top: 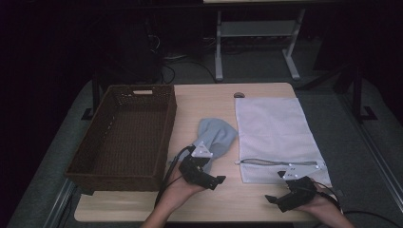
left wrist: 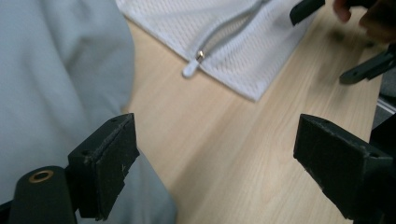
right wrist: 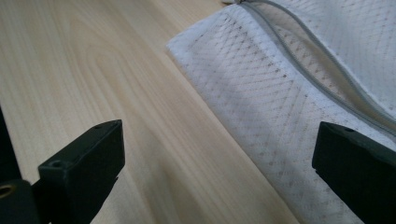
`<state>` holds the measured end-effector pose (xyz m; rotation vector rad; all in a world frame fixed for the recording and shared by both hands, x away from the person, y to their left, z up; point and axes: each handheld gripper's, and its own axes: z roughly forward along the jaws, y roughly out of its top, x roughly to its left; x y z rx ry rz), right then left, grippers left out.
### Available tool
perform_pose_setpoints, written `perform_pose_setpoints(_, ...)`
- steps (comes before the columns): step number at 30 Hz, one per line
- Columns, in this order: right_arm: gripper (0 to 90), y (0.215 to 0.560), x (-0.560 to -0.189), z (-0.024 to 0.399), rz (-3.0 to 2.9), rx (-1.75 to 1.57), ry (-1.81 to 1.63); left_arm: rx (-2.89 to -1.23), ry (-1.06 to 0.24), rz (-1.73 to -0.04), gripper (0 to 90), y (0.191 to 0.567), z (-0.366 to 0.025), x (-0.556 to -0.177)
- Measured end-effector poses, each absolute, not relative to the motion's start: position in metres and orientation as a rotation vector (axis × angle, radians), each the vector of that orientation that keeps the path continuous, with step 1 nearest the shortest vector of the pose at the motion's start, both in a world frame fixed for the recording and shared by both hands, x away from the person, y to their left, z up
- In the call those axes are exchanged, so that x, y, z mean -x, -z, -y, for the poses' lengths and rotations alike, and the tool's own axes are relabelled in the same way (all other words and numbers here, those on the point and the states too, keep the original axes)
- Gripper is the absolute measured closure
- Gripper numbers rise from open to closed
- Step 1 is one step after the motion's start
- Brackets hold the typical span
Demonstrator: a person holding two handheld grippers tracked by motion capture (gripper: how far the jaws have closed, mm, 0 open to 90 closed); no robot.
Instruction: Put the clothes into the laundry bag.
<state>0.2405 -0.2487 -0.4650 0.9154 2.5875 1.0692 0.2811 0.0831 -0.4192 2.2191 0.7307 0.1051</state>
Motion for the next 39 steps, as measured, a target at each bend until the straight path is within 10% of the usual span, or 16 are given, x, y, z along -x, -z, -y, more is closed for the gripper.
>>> perform_pose_setpoints(12,16.4,0.456,-0.243,0.255,-2.550,-0.958,-1.073,-2.285,-0.092,-0.671,12.9,0.445,-0.073,-0.262)
perform_pose_setpoints(28,86.1,0.450,-0.264,0.307,-2.387,-1.150,-0.968,-2.294,-0.069,-0.655,13.1,0.450,-0.071,-0.263)
perform_pose_setpoints(39,89.9,0.459,-0.268,0.314,-2.446,-1.143,-0.846,-2.298,-0.071,-0.649,13.2,0.449,-0.071,-0.262)
